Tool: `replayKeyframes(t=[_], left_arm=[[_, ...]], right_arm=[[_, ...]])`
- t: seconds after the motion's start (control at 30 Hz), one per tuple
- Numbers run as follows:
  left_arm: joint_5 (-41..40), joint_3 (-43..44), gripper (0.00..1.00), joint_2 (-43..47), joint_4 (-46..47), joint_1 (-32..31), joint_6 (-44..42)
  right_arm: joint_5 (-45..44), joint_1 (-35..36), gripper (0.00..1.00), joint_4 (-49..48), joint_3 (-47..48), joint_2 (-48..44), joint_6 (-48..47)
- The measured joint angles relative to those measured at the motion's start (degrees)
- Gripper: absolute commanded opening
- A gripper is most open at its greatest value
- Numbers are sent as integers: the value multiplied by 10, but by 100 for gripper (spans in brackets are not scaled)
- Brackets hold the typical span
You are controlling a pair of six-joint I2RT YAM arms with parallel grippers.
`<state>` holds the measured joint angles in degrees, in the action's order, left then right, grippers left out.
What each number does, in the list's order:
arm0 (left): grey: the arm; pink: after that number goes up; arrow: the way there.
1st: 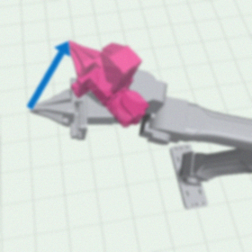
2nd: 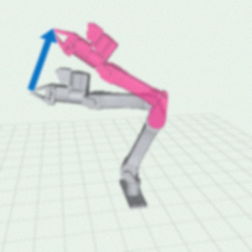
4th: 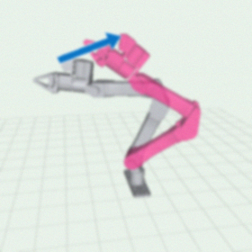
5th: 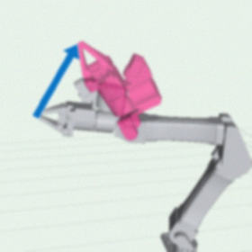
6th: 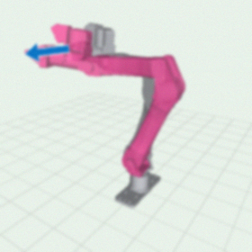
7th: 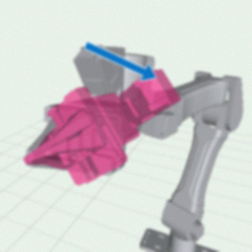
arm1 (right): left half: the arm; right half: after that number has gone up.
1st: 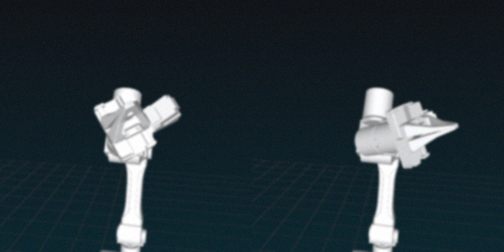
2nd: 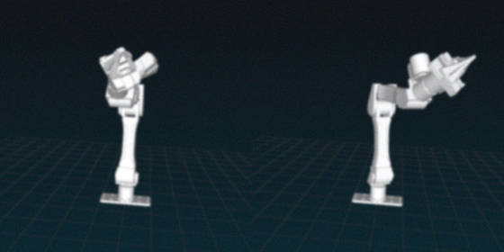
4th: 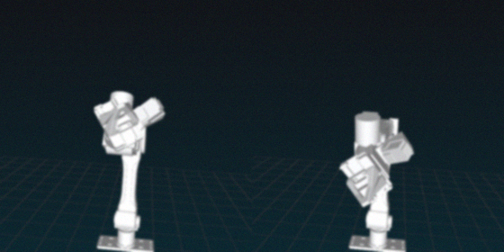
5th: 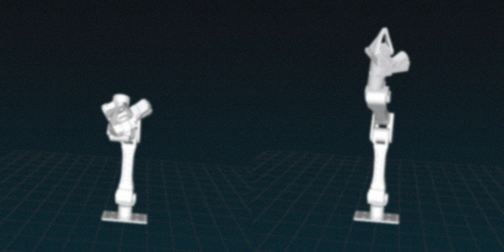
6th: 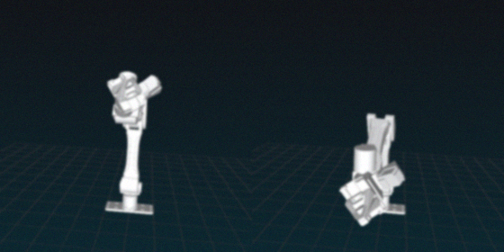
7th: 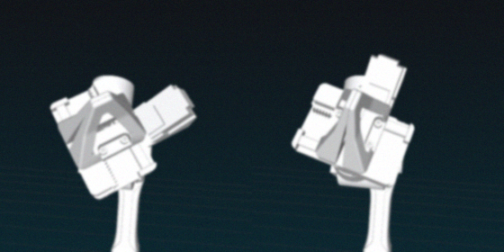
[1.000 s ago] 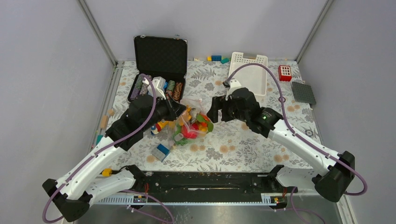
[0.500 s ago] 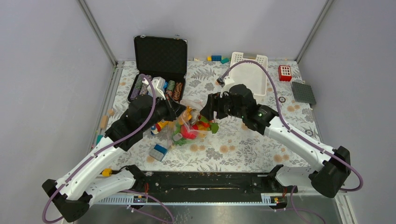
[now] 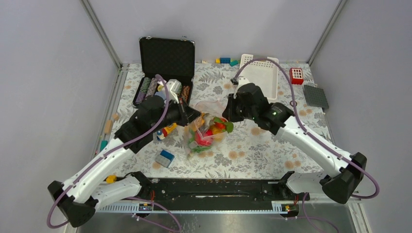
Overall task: Place the food in the zip-top bag and seal the zipper
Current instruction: Adjust the zipper food storage bag at the center of the board.
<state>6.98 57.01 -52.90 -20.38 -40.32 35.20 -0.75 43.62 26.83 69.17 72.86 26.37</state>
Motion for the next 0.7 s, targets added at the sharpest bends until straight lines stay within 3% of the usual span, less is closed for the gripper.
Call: replayKeyframes(t=[0.27,0.47,0.5,0.57,0.63,0.7], left_arm=[[137,56,0,-108,20,1,-28],[143,78,0,-137,3,1,-44],[136,83,5,-142,-6,1,-48],[118,91,26,-148,-21,1,-54],[103,96,41,-148,-30,1,-64],[95,98,50,-147,-32,1,-68]], right_arm=[[-44,40,0,168,169,-14,40],[-104,45,0,206,160,-18,67],[-116,45,0,212,155,-17,70],[-140,46,0,219,148,-16,74],[-161,47,0,213,134,-21,76],[-169,47,0,198,110,-35,79]])
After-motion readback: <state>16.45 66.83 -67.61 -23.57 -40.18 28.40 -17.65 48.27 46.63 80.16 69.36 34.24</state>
